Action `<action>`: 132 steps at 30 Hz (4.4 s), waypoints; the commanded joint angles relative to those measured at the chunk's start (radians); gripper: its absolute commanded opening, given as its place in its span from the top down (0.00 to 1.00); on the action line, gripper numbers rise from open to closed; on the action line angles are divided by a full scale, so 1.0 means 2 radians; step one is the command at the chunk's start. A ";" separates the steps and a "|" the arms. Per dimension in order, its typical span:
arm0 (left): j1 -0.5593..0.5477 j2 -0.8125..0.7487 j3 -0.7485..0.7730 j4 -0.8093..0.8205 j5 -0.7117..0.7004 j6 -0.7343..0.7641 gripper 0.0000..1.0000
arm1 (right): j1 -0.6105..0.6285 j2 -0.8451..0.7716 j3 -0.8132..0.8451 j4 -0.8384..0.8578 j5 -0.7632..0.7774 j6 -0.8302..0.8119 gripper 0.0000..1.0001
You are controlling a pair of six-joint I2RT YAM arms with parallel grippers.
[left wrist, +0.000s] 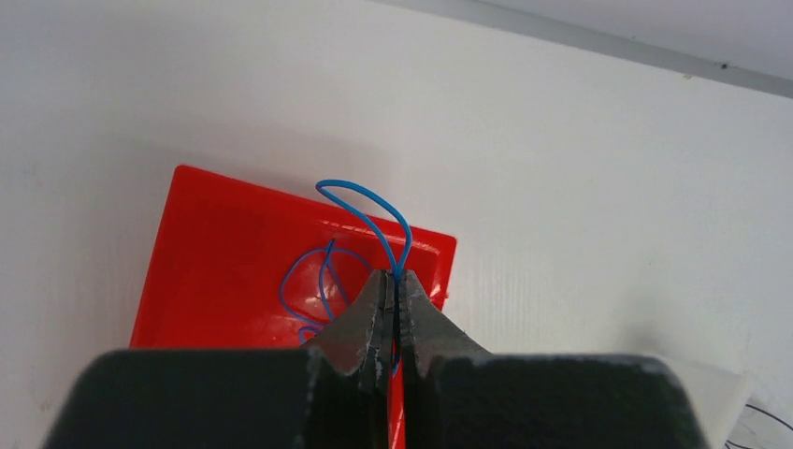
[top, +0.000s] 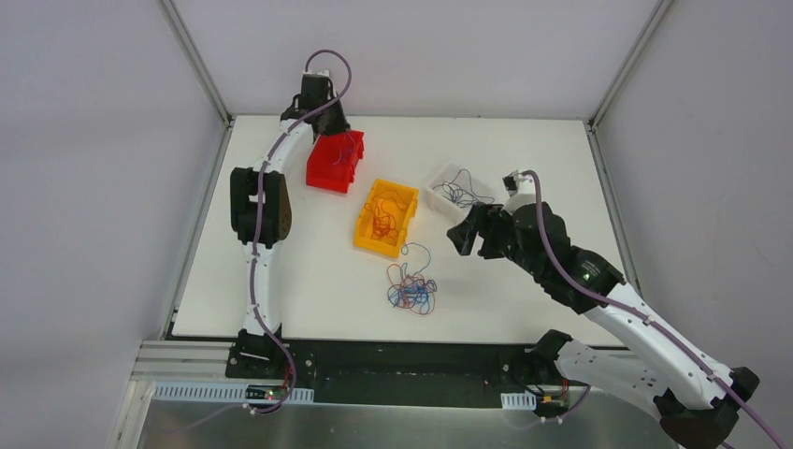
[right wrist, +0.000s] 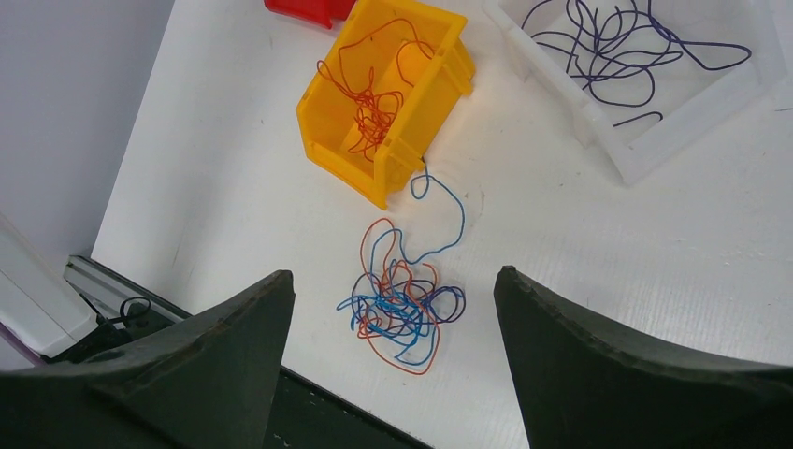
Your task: Untangle the cables
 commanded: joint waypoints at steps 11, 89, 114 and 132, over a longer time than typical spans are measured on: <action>0.005 -0.059 -0.131 0.011 -0.018 0.027 0.90 | -0.012 0.000 0.005 0.018 -0.029 0.008 0.18; -0.350 -0.391 -0.640 0.169 -0.010 -0.166 1.00 | -0.029 0.142 -0.204 0.165 -0.171 0.097 0.38; -0.364 -0.519 -0.642 0.154 0.036 -0.102 1.00 | -0.028 0.138 -0.250 0.287 -0.200 0.070 0.38; -0.364 -0.522 -0.434 0.011 0.099 -0.025 1.00 | -0.027 -0.040 -0.290 0.335 -0.220 0.008 0.16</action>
